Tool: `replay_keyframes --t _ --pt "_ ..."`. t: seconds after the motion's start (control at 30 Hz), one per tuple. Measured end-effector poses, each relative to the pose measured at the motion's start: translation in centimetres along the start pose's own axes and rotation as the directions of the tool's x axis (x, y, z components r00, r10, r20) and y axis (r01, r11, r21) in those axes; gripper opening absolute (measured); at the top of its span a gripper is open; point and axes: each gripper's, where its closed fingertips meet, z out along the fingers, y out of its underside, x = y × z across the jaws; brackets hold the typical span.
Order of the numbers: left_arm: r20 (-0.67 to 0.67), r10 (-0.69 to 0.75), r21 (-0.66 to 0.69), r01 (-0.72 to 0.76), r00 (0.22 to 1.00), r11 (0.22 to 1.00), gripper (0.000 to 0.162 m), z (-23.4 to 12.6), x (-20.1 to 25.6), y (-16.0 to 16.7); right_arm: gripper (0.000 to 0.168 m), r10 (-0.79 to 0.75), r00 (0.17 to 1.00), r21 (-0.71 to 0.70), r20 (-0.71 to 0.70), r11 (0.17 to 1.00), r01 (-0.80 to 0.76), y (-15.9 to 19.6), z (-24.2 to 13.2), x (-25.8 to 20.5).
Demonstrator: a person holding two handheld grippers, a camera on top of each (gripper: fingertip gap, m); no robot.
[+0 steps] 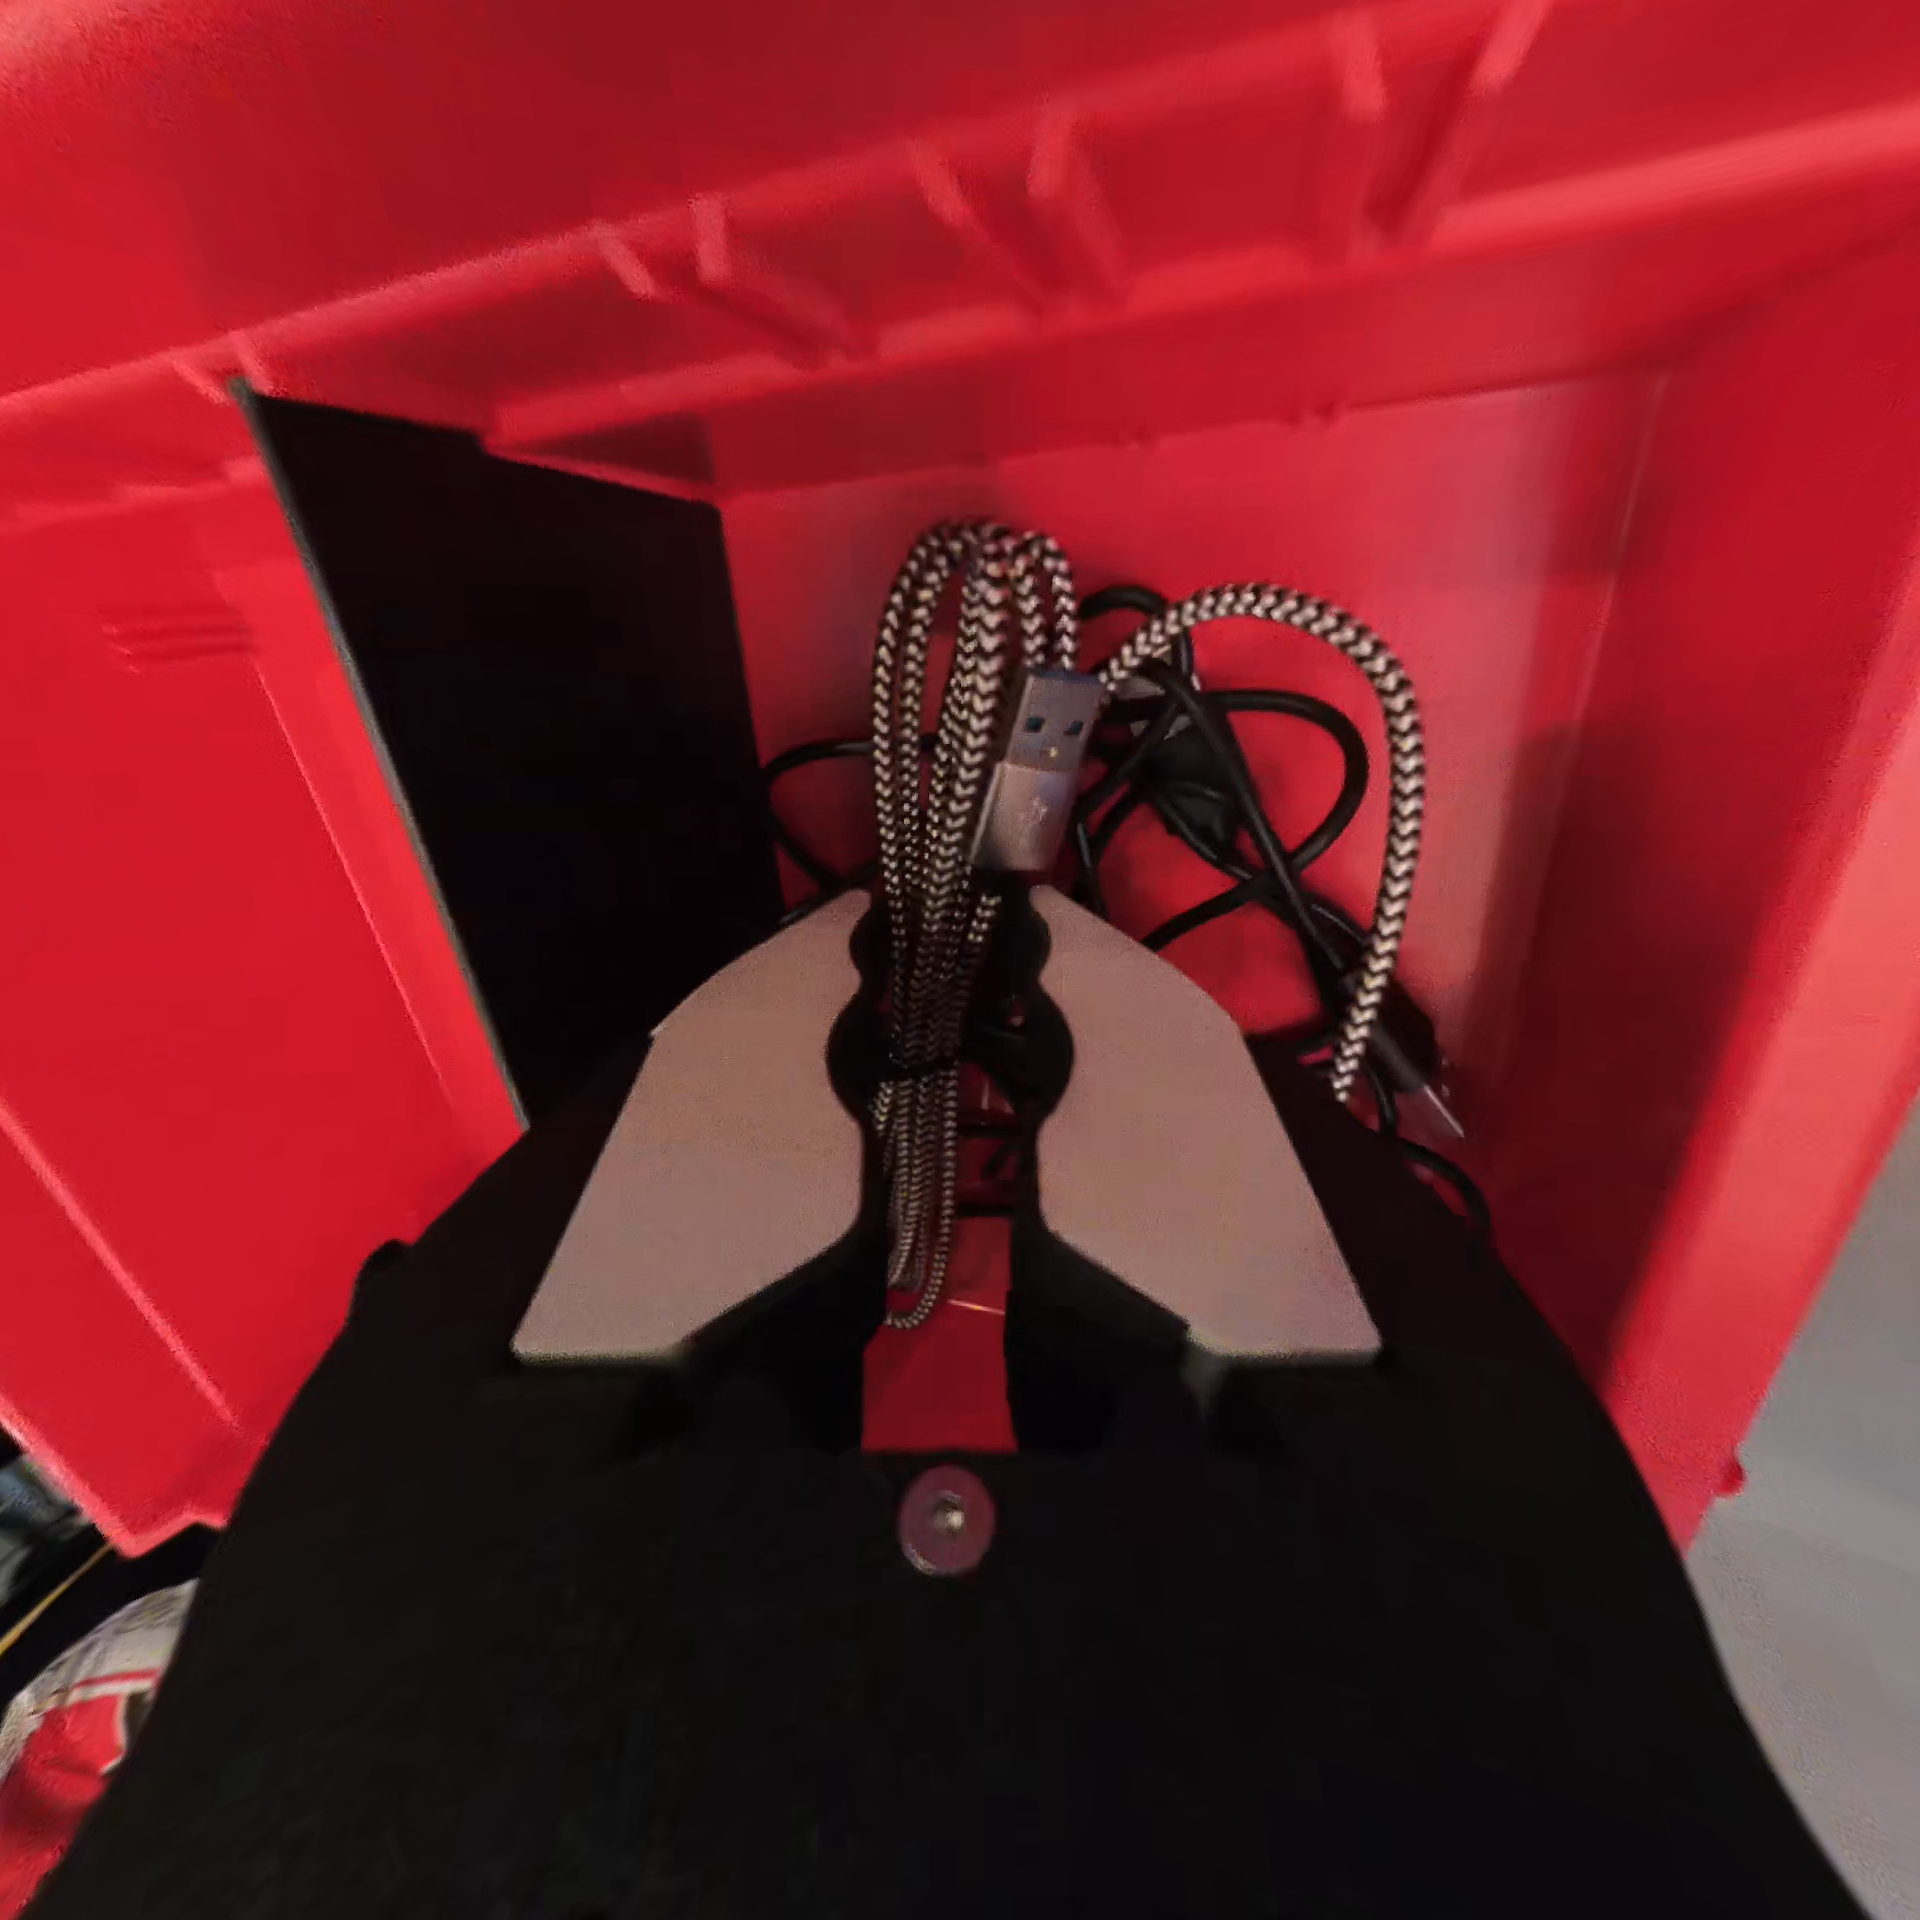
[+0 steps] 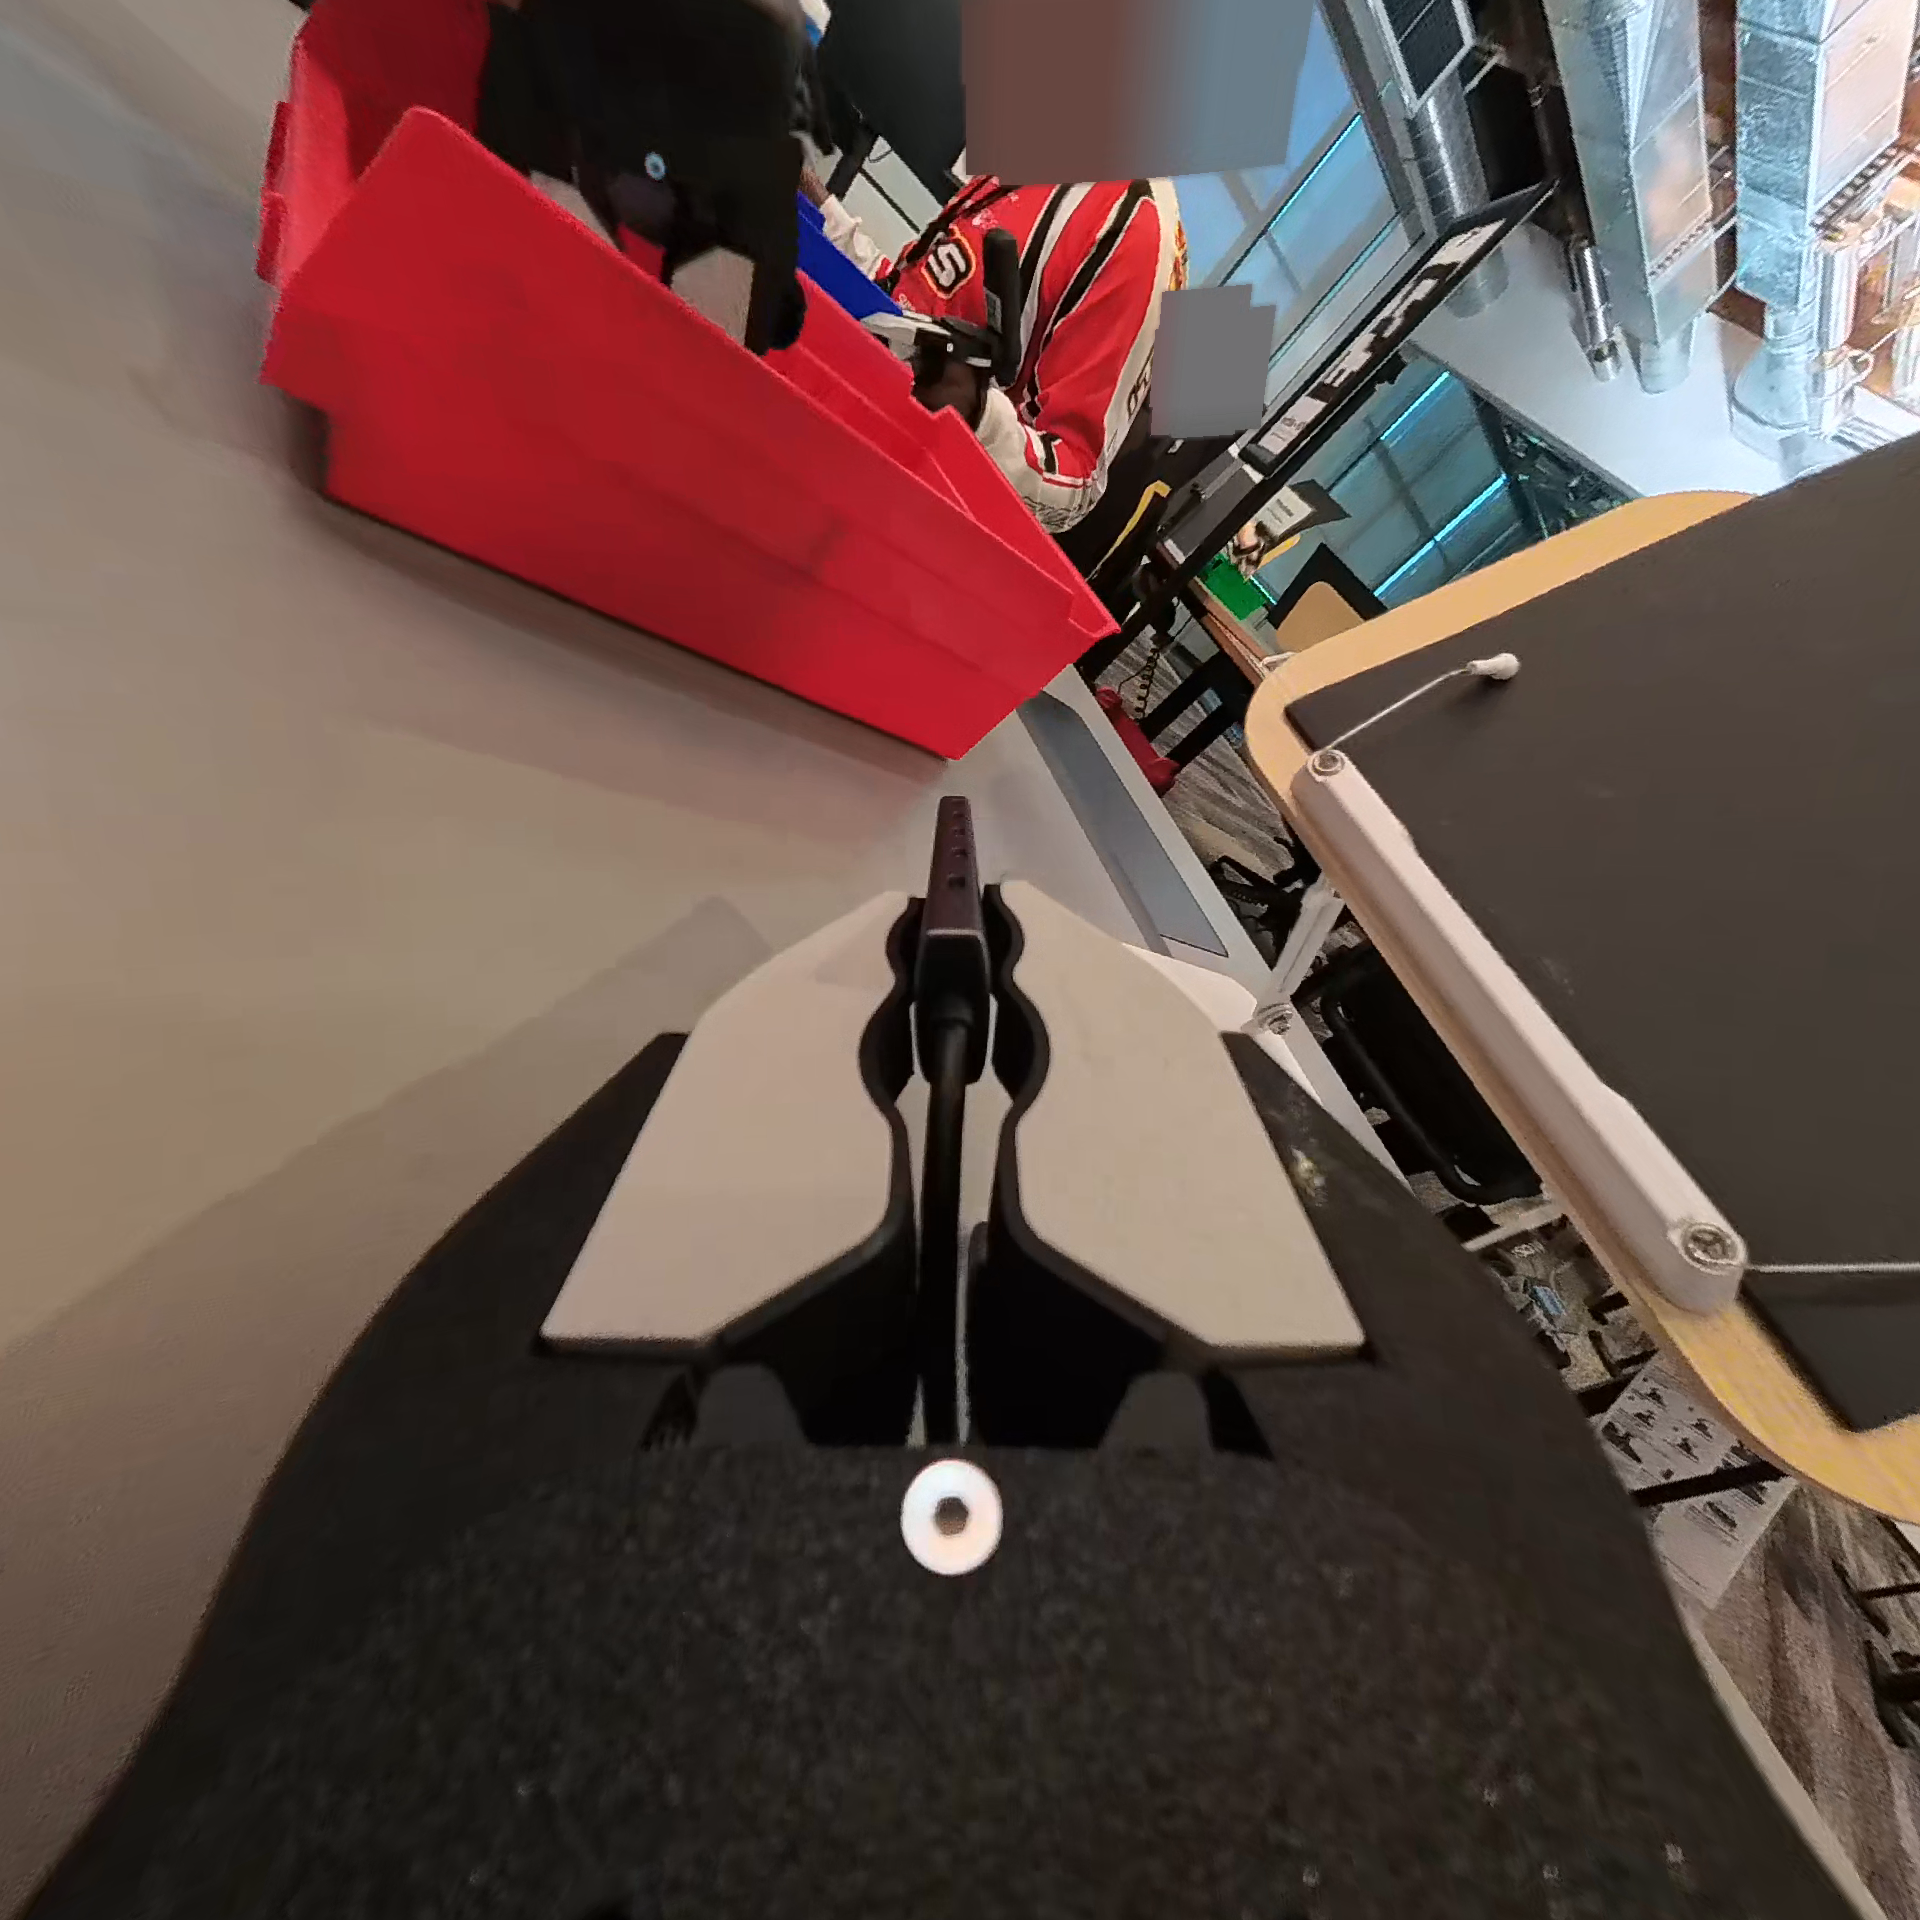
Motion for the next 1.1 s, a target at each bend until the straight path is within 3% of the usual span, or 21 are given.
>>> replay_keyframes --t 0.17,0.33,0.5,0.6,0.73,0.8,0.9,1.0,1.1 --pt "0.105 -0.041 -0.005 0.042 0.994 0.999 0.013 -1.9 -1.6 0.6 0.010 -0.031 0.999 -0.001 0.010 1.000 0.031 -0.1 0.1 -0.4" --pt "0.272 -0.274 0.258 0.205 0.922 0.944 0.012 -8.8 -5.9 -0.5 0.010 -0.026 1.000 0.008 -0.003 1.000 0.026 -0.3 0.0 -0.1" --pt "0.345 -0.603 0.572 0.348 0.719 0.742 0.012 -15.7 -9.9 -0.3 0.010 -0.019 0.999 0.019 -0.025 1.000 0.019 -0.4 -0.3 0.3" --pt "0.260 -0.758 0.712 0.412 0.598 0.569 0.012 -19.6 -9.8 -1.3 0.010 -0.024 0.999 0.024 -0.038 0.999 0.025 -0.5 -0.4 0.5" --pt "0.128 -0.862 0.801 0.461 0.490 0.381 0.011 -24.5 -5.7 -5.8 0.010 -0.011 0.998 0.038 -0.056 0.999 0.013 -0.6 -0.6 0.9" --pt "0.010 -0.900 0.790 0.549 0.435 0.274 0.011 -24.3 -1.9 -8.4 0.010 0.006 0.998 0.045 -0.062 0.999 -0.004 -0.6 -0.6 1.2" --pt "-0.147 -0.952 0.677 0.729 0.268 0.101 0.012 -19.6 4.0 -11.1 0.010 0.036 0.997 0.055 -0.064 0.998 -0.033 -0.6 -0.7 1.5" --pt "-0.220 -0.975 0.542 0.834 0.027 -0.100 0.012 -13.2 8.4 -11.1 0.010 0.055 0.997 0.062 -0.053 0.997 -0.051 -0.6 -0.8 1.5" --pt "-0.284 -0.936 0.474 0.818 -0.208 -0.325 0.012 -9.5 12.2 -10.0 0.010 0.057 0.997 0.065 -0.045 0.996 -0.054 -0.7 -0.8 1.4"
